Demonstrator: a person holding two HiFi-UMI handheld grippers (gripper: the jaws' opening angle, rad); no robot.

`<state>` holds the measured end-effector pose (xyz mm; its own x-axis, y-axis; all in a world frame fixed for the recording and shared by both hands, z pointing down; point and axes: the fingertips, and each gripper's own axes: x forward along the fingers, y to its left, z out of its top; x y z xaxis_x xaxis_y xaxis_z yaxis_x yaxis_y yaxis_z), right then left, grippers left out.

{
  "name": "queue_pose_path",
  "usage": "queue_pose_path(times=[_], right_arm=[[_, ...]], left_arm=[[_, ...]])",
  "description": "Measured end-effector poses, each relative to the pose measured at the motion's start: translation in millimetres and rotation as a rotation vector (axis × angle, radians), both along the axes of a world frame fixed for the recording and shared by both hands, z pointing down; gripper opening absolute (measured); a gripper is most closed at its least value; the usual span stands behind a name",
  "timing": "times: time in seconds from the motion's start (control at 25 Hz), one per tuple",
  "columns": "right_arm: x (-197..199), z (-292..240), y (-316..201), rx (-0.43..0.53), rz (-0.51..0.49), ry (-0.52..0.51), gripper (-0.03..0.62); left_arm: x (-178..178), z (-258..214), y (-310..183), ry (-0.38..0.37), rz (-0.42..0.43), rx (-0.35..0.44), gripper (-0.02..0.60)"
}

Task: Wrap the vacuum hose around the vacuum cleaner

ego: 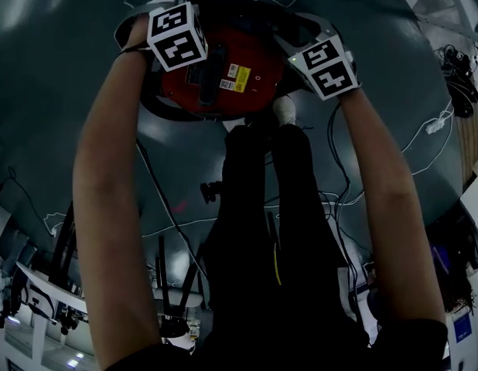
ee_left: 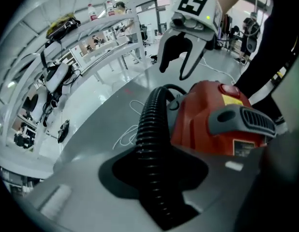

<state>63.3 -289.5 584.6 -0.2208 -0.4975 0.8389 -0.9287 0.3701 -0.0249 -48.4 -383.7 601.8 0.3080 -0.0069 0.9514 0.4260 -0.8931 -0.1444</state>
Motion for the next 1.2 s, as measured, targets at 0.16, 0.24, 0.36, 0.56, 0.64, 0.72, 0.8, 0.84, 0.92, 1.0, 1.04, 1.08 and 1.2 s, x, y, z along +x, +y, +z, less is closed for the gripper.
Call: queue_pose_path(times=[0.16, 0.24, 0.36, 0.56, 0.64, 0.72, 0.8, 0.84, 0.92, 1.0, 1.04, 1.08, 1.2], right_arm=[[-18, -12, -26, 0.045, -0.089, -0.011, 0.238], [-30, -15, -36, 0.057, -0.186, 0.018, 0.239], [-53, -12, -41, 0.054, -0.397, 0.108, 0.249], [-62, 1, -49, 0.022, -0.503, 0.304, 0.178], [-60, -4, -55, 0.010, -0.485, 0.310, 0.176], [-60, -15, -59, 0.030, -0.510, 0.320, 0.176], [-62, -30, -64, 0.058, -0.538, 0.327, 0.176], [-63, -38, -67, 0.068, -0.552, 0.331, 0.176], [-66, -49, -72, 0.067, -0.574, 0.339, 0.176], [-68, -53, -74, 0.050, -0.584, 0.346, 0.176], [-68, -54, -75, 0.038, -0.581, 0.347, 0.176], [-67, -54, -75, 0.024, -0.573, 0.347, 0.176], [-66, -53, -72, -0.030, -0.540, 0.339, 0.176]], left_arm=[[17, -6, 12, 0.020, 0.058, -0.035, 0.149], [18, -14, 22, 0.041, 0.093, -0.070, 0.150], [19, -22, 35, 0.069, 0.150, -0.098, 0.153], [19, -24, 33, 0.091, 0.128, -0.040, 0.172], [19, -29, 22, 0.120, 0.066, 0.008, 0.224], [17, -46, 11, 0.185, -0.034, 0.004, 0.326], [8, -68, 0, 0.258, -0.145, -0.025, 0.384], [0, -77, -5, 0.286, -0.194, -0.032, 0.391], [-21, -88, -12, 0.312, -0.271, -0.026, 0.391], [-43, -93, -16, 0.319, -0.340, -0.019, 0.391], [-53, -95, -17, 0.321, -0.375, -0.017, 0.393], [-64, -97, -16, 0.324, -0.410, -0.014, 0.393], [-102, -96, -3, 0.331, -0.529, -0.029, 0.388]])
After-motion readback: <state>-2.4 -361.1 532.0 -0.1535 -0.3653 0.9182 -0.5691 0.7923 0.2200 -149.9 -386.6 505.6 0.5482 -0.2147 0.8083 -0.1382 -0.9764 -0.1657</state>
